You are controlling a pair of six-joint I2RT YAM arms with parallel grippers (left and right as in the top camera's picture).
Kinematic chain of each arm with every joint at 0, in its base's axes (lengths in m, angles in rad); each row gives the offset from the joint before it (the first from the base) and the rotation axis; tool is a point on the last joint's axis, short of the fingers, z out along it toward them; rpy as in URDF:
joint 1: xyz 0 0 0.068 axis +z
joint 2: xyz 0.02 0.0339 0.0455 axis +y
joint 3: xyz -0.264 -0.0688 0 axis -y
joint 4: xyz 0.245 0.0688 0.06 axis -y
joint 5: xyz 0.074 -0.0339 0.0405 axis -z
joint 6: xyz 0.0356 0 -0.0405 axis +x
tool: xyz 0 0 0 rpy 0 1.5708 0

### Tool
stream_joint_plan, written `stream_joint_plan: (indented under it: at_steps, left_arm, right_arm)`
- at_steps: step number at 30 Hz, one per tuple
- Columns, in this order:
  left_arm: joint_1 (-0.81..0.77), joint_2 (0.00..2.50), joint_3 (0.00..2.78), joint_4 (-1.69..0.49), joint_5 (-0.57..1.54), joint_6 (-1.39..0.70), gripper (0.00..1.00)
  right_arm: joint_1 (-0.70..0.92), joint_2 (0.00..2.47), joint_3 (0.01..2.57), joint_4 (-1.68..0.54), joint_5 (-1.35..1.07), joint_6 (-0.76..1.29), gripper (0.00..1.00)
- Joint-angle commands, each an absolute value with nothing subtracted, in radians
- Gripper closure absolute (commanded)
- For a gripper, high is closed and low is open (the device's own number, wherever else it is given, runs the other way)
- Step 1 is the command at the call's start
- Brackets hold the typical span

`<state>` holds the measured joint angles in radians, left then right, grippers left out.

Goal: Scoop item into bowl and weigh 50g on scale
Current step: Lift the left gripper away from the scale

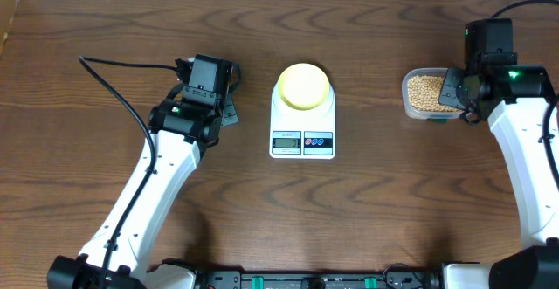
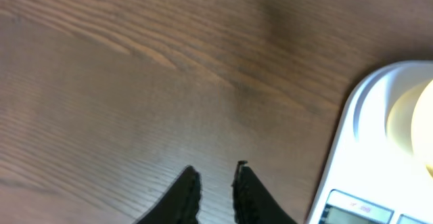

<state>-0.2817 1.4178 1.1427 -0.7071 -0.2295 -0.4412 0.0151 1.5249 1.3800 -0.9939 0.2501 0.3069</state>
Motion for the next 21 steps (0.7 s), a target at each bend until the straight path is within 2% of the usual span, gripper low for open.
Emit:
stream_joint_plan:
  at_steps: [1, 3, 7, 10, 12, 21]
  left_arm:
    - [-0.278, 1.416, 1.145, -0.710, -0.209, -0.440, 0.69]
    - [-0.278, 1.416, 1.145, -0.710, -0.201, -0.439, 0.58]
    - [-0.278, 1.416, 1.145, -0.709, -0.156, -0.440, 0.27]
    - [-0.278, 1.416, 1.145, -0.709, -0.125, -0.439, 0.15]
    - [-0.278, 1.416, 1.145, -0.709, -0.111, -0.440, 0.12]
    - [-0.278, 1.415, 1.145, -0.699, -0.039, -0.439, 0.10]
  right_arm:
    - [0.008, 1.525, 1.399, -0.976, 0.244, 0.312, 0.99]
    - [0.008, 1.525, 1.399, -0.974, 0.244, 0.308, 0.99]
    - [0.008, 1.533, 1.398, -0.972, 0.245, 0.298, 0.99]
    - [0.008, 1.545, 1.398, -0.970, 0.245, 0.298, 0.99]
    - [0.008, 1.554, 1.398, -0.970, 0.245, 0.298, 0.99]
    - [0.008, 1.608, 1.398, -0.972, 0.263, 0.298, 0.99]
